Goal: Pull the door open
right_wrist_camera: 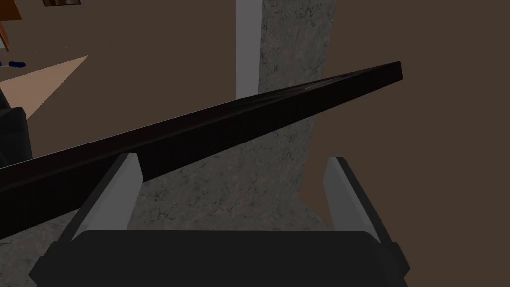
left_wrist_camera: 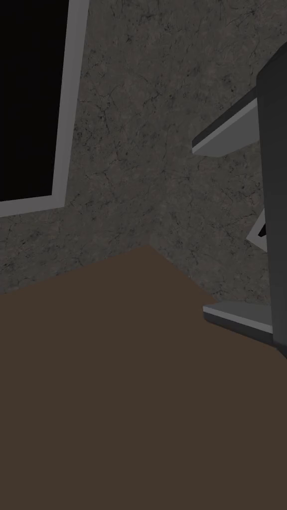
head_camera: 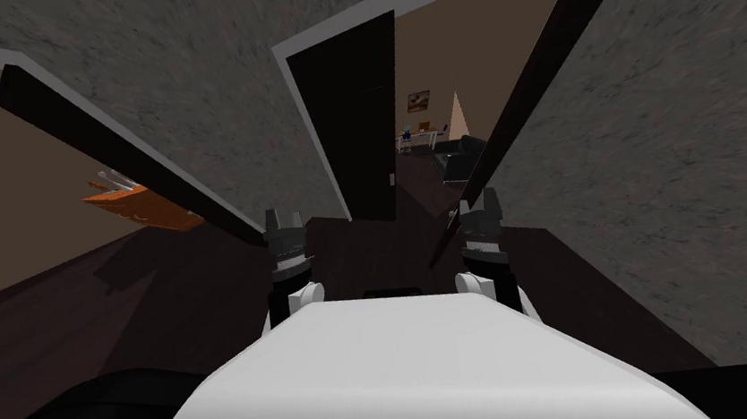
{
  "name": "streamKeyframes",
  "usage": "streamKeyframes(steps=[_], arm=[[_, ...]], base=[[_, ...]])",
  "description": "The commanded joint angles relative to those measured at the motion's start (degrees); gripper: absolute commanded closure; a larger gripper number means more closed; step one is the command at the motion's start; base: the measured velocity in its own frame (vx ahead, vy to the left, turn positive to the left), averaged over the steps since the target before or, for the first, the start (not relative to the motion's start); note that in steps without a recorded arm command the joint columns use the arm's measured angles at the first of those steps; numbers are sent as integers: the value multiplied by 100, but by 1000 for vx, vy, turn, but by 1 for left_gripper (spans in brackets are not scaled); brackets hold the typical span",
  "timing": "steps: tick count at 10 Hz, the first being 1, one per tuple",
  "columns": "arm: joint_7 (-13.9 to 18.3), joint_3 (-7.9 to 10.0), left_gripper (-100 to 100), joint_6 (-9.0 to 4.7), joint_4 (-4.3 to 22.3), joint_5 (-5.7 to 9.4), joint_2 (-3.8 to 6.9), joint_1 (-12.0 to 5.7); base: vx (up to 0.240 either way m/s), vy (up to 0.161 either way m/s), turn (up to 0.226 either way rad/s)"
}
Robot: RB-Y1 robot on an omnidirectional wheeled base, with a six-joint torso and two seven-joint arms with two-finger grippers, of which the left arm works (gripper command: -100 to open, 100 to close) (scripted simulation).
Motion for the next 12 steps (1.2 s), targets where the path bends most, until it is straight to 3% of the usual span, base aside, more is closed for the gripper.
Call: streamKeyframes(steps=[1,2,6,12], arm=[[-15,-30,-100,-35,156,-9,41,-27],[-15,-30,-100,-35,156,-9,41,-27],[-52,-107,-100,-123,559,-33,123,-96],[-128,-262,-100,-301,1370,-82,237,-239]], base=[[2,-48,-47],[166,-13,-41],[186,-15,-51],[149,-29,-67]])
